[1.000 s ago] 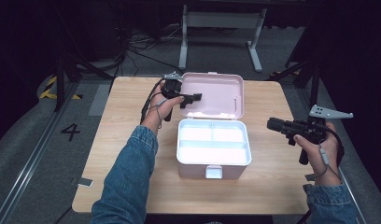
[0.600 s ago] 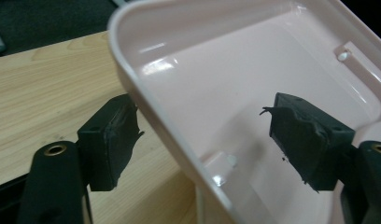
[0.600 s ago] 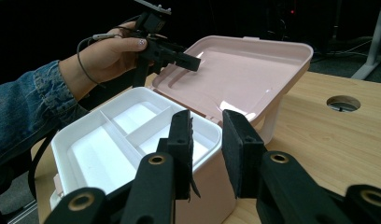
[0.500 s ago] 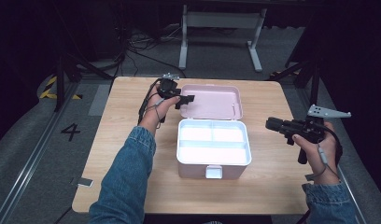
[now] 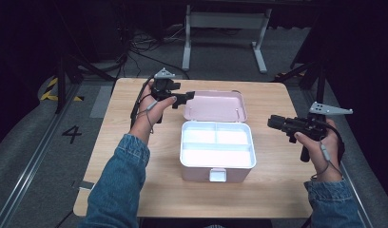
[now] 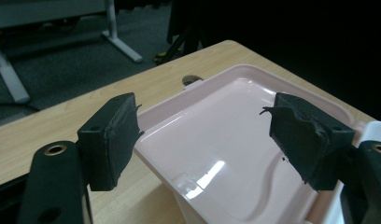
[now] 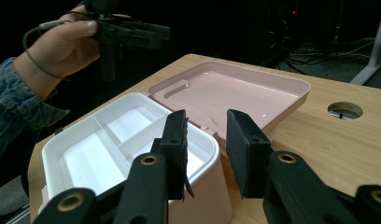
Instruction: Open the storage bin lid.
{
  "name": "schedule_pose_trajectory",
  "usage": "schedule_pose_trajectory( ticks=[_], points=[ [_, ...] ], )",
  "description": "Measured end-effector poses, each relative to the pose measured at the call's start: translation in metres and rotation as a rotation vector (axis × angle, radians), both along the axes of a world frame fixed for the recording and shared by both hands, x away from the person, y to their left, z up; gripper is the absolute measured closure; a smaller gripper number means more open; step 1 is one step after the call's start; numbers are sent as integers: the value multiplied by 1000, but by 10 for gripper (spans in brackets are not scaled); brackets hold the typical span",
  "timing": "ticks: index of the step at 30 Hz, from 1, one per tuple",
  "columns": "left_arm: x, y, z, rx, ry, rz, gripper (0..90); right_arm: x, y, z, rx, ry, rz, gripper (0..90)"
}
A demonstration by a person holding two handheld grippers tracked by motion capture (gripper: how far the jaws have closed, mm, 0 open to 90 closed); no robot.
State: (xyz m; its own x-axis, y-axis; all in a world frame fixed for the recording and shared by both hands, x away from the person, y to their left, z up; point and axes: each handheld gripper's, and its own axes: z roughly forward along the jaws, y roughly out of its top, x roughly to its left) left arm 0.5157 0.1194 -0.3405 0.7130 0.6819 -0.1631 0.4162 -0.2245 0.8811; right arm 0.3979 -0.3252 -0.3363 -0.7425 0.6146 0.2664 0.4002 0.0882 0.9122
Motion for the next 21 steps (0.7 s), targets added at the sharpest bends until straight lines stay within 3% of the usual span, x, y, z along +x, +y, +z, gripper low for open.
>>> schedule_pose_trajectory(
  ticks=[5,9,16,21],
  points=[
    [-30,14,13,32,-81,-46,252,4,3,1,1,3,7,692],
    [-54,32,20,76,-113,-48,251,6,3,-2,-23,9,3,685],
    [-91,55,28,61,-140,-64,249,3,-6,-3,-54,9,-27,655],
    [-112,71,23,70,-119,-55,249,1,-12,-4,-70,12,-41,645]
  ],
)
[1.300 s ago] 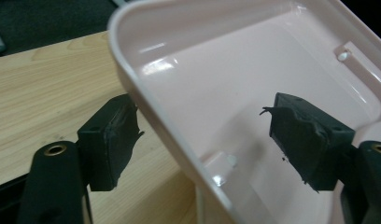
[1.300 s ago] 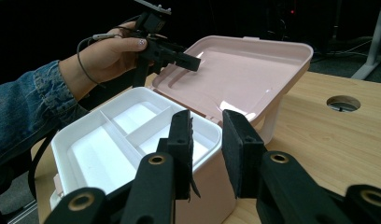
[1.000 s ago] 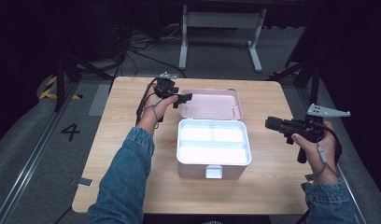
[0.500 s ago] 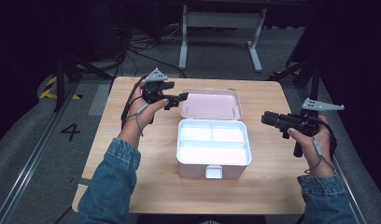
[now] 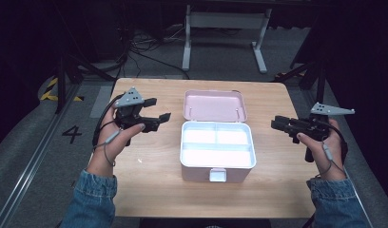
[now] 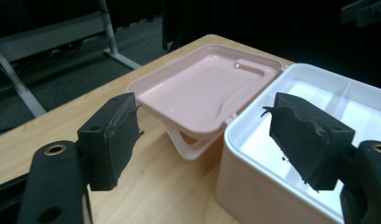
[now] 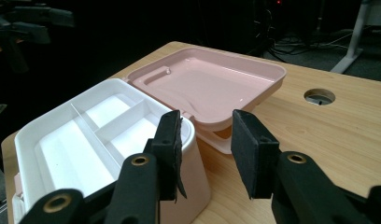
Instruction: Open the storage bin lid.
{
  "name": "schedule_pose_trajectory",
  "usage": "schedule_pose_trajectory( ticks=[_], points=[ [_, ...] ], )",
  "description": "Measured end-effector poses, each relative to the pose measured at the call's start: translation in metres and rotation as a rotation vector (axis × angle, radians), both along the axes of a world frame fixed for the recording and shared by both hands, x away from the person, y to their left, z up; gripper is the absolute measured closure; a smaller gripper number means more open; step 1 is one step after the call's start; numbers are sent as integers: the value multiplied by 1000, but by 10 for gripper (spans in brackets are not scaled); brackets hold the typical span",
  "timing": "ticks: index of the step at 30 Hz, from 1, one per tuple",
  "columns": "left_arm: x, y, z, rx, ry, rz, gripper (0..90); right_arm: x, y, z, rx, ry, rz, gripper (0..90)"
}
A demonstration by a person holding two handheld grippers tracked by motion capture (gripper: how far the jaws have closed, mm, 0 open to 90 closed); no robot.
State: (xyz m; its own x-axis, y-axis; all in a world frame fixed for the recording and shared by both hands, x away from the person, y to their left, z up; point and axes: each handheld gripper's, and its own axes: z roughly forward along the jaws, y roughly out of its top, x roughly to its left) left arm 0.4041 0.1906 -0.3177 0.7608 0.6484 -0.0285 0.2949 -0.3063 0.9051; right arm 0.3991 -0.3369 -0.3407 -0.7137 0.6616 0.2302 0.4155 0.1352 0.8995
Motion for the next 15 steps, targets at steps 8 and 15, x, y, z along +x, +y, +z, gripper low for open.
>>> schedule_pose_trajectory(
  ticks=[8,15],
  points=[
    [-16,17,-18,64,68,49,249,-1,-4,-6,-32,26,-14,641],
    [-23,30,-29,119,112,66,249,-4,-4,-6,-82,22,-34,634]
  ],
)
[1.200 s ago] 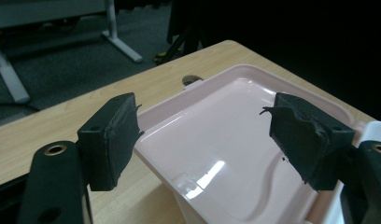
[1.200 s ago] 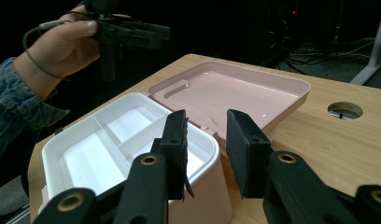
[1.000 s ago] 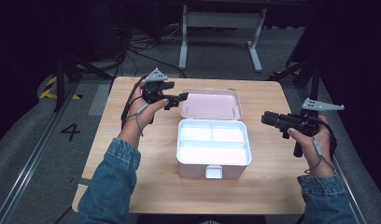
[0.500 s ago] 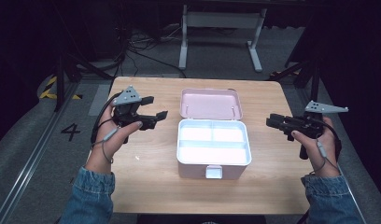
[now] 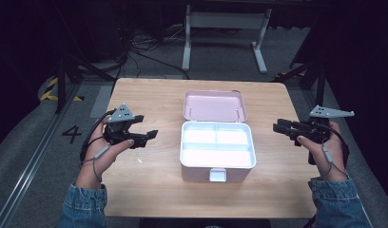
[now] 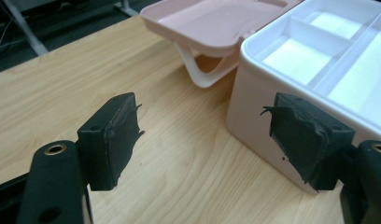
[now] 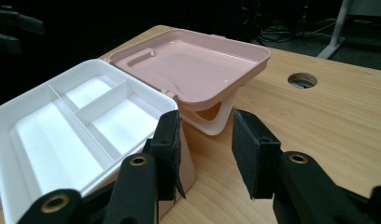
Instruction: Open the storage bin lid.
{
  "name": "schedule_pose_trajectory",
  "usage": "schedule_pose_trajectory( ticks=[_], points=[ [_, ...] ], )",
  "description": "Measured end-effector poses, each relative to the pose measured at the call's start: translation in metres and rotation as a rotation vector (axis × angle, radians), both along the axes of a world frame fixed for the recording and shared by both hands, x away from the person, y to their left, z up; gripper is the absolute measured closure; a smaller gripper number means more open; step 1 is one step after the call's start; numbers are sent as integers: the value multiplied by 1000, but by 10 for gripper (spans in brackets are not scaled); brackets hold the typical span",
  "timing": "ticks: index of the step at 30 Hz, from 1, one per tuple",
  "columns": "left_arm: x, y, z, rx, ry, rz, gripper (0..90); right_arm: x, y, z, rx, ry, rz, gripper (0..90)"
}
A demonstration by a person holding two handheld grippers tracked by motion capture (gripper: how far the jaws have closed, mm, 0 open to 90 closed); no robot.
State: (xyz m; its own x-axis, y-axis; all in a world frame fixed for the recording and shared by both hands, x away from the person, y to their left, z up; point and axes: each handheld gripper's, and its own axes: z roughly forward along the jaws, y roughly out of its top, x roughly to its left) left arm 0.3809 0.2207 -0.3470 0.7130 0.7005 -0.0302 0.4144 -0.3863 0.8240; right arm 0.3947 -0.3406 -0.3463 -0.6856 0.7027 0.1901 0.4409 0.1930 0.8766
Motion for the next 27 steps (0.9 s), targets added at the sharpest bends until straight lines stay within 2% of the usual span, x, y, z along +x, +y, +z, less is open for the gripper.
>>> schedule_pose_trajectory(
  ticks=[1,3,5,7,9,10,11,12,16,19,21,22,24,25,26,27],
  points=[
    [-1,2,-2,-14,8,12,249,0,0,0,-9,0,-1,634],
    [-2,7,-4,-8,15,24,249,0,0,-2,-24,2,-7,631],
    [-2,10,-8,10,20,45,249,0,0,-3,-38,10,-8,628],
    [0,12,-13,51,29,65,249,2,0,-6,-43,17,-6,626],
    [2,12,-19,71,50,79,249,4,0,-8,-53,21,-7,626],
    [3,12,-22,77,69,75,249,4,-1,-9,-56,23,-13,626],
    [5,13,-25,91,73,72,248,5,-1,-10,-60,24,-18,626],
    [5,13,-27,88,91,76,248,6,-2,-11,-62,27,-22,626],
    [9,11,-36,126,124,80,245,9,-6,-16,-58,48,-33,626],
    [11,11,-42,143,170,80,243,12,-9,-20,-61,62,-41,624],
    [12,11,-43,159,167,76,242,13,-10,-23,-66,70,-48,622],
    [14,13,-47,159,198,85,241,14,-11,-25,-72,75,-54,621],
    [14,13,-49,150,212,100,239,15,-11,-27,-76,79,-56,621],
    [16,16,-51,176,228,102,239,16,-12,-28,-78,84,-59,620],
    [17,17,-56,177,260,144,239,17,-12,-30,-84,88,-62,620],
    [17,17,-56,177,260,144,239,17,-12,-31,-82,91,-63,620]
  ],
)
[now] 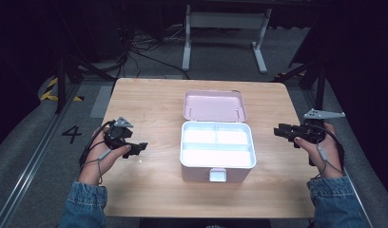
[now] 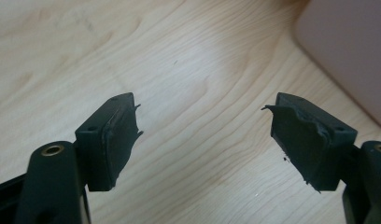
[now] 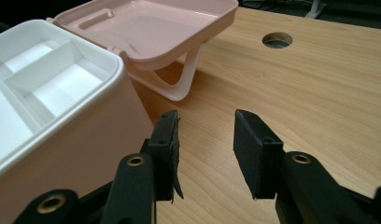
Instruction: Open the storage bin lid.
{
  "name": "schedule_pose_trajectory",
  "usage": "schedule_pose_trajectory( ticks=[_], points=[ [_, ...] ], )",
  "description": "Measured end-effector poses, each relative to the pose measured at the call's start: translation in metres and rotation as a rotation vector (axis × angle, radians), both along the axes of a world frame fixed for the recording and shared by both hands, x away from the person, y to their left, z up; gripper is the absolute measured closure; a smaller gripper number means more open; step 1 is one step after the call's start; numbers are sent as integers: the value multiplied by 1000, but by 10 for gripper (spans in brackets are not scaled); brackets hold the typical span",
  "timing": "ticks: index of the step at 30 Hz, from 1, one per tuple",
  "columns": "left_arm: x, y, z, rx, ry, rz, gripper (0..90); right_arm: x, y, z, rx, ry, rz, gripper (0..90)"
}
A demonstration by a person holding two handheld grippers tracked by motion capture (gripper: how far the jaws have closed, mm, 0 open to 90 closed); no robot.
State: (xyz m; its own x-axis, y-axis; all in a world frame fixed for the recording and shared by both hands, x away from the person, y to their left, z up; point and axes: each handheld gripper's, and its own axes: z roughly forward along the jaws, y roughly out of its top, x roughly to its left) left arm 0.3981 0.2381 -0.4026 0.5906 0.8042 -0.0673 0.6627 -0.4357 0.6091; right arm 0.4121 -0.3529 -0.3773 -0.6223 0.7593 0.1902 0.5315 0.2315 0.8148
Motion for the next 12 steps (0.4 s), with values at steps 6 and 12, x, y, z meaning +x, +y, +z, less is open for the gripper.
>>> schedule_pose_trajectory(
  ticks=[6,12],
  points=[
    [4,5,-11,11,55,77,241,1,-2,-1,1,1,-8,620],
    [2,0,-9,-13,35,22,239,2,-3,-2,8,5,-11,617]
  ],
)
